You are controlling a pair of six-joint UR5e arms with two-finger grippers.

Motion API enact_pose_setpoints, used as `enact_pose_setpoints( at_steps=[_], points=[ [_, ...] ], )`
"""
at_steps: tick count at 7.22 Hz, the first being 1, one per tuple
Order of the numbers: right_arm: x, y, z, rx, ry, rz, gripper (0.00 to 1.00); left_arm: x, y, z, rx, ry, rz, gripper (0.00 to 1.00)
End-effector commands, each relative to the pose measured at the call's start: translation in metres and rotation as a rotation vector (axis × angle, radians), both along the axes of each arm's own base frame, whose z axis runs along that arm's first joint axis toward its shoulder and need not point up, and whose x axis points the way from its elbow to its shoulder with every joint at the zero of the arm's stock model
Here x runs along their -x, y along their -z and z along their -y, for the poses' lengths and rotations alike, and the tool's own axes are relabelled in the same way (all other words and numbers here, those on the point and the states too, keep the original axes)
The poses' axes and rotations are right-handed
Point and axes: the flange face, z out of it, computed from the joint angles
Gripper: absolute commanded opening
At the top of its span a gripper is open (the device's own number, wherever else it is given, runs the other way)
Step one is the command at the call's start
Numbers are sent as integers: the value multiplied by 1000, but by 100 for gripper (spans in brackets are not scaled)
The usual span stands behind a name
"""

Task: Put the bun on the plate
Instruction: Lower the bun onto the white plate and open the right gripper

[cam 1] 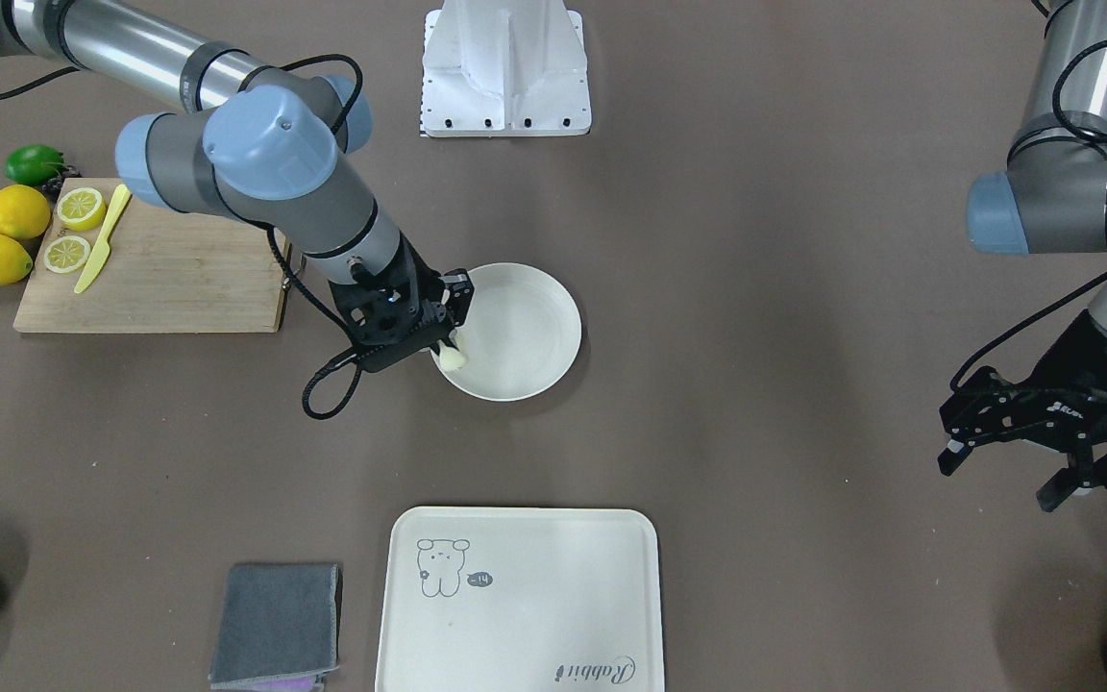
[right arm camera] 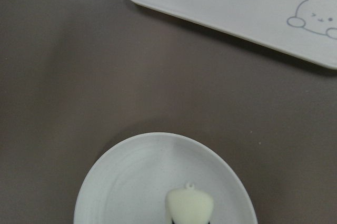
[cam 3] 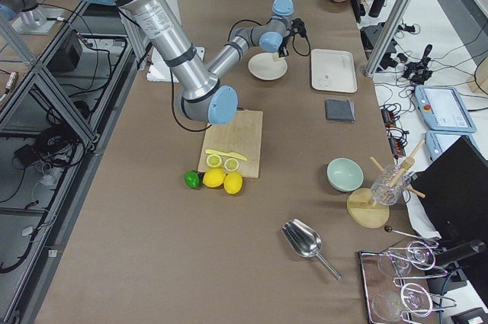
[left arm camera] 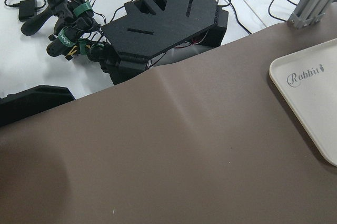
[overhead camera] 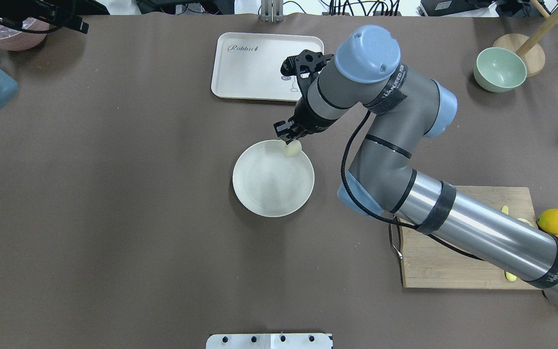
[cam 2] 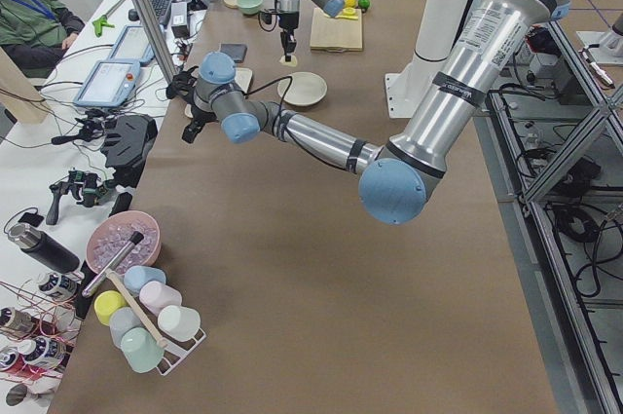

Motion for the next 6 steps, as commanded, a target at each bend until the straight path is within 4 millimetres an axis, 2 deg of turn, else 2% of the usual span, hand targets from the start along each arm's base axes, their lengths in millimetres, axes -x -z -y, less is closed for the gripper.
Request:
enact_pose_setpoints(
  at_steps=[1,2,3,4,5,6],
  points=[
    [36,0,-35,-35,19,2,0,1,-7,-2,17,6,-1,97],
    [42,0,-40,-43,18,-1,0,1,-11,-2,30,9,4,97],
    [44,0,-41,-45,18,-3,4,1,-15,-2,50,22,-6,97],
    [44,-3,-41,-47,19,-9,16,0,-16,-1,59,16,-5,97],
    [45,-6,-40,-48,19,-15,72,1,-16,-1,56,19,-5,97],
    [45,-4,-40,-48,20,-11,100,0,-16,-2,56,19,-4,97]
  ],
)
